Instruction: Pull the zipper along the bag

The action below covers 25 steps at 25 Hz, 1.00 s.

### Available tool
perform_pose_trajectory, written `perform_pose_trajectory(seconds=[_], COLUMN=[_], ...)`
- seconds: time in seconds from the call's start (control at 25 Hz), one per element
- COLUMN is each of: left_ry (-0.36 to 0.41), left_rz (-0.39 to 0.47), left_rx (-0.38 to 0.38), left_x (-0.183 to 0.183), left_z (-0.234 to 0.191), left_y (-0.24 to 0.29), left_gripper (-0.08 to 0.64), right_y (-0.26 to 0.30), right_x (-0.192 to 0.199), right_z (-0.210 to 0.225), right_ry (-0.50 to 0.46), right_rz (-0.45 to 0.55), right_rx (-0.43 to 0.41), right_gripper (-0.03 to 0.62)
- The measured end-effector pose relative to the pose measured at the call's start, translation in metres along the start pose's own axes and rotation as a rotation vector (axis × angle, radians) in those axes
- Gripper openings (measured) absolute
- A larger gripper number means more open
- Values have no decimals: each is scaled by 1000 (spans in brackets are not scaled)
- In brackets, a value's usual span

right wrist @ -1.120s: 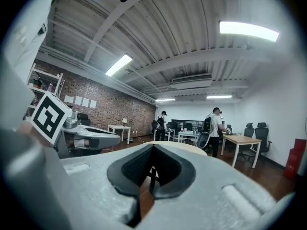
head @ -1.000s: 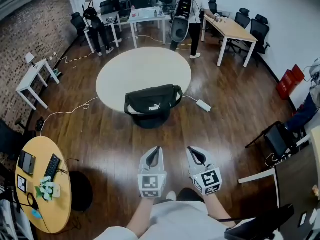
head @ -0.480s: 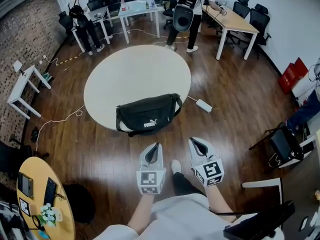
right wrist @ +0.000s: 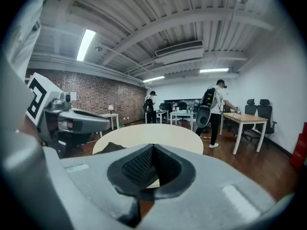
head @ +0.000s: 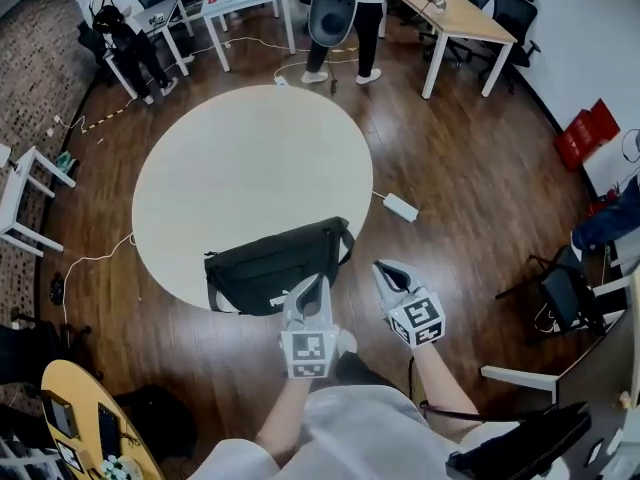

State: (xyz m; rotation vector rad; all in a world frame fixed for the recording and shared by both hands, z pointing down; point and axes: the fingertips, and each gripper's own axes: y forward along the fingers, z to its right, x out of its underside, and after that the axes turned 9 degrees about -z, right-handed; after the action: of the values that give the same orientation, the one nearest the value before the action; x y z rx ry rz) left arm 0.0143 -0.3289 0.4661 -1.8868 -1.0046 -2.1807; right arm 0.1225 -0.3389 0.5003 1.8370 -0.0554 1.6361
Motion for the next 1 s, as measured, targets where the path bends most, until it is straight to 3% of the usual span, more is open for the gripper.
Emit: perform_pose_trajectory(seconds=[0.16, 0.32, 0.48, 0.56, 0.64, 0.72, 0.88, 1.0], left_ry=[62, 80, 201, 261, 321, 384, 535, 692], left_rz=[-74, -188, -227, -252, -289, -331, -455, -576], left_rx=[44, 105, 139, 152, 164, 170, 206, 222], left_x=[14, 53, 61, 62, 66, 72, 92, 112], left_z=[-11, -16, -22, -23, -22, -21, -18, -20], left_y=[42, 63, 103, 122, 141, 160, 197, 228], left_gripper=[9, 9, 9, 9, 11, 54, 153, 220], right_y=[96, 181, 252, 270, 280, 290, 297, 299], right_x=[13, 40, 52, 65, 85, 108, 122, 118], right_z=[40, 42, 67, 64, 55, 50, 47, 44], right_ry=[-59, -119, -134, -171, -272, -337, -247, -247], right_rz=[-142, -306, -405, -522, -656, -763, -867, -891], right_rx=[-120, -318, -464, -582, -690, -745, -847, -913], right_gripper=[-9, -9, -9, -9, -9, -9, -9, -9])
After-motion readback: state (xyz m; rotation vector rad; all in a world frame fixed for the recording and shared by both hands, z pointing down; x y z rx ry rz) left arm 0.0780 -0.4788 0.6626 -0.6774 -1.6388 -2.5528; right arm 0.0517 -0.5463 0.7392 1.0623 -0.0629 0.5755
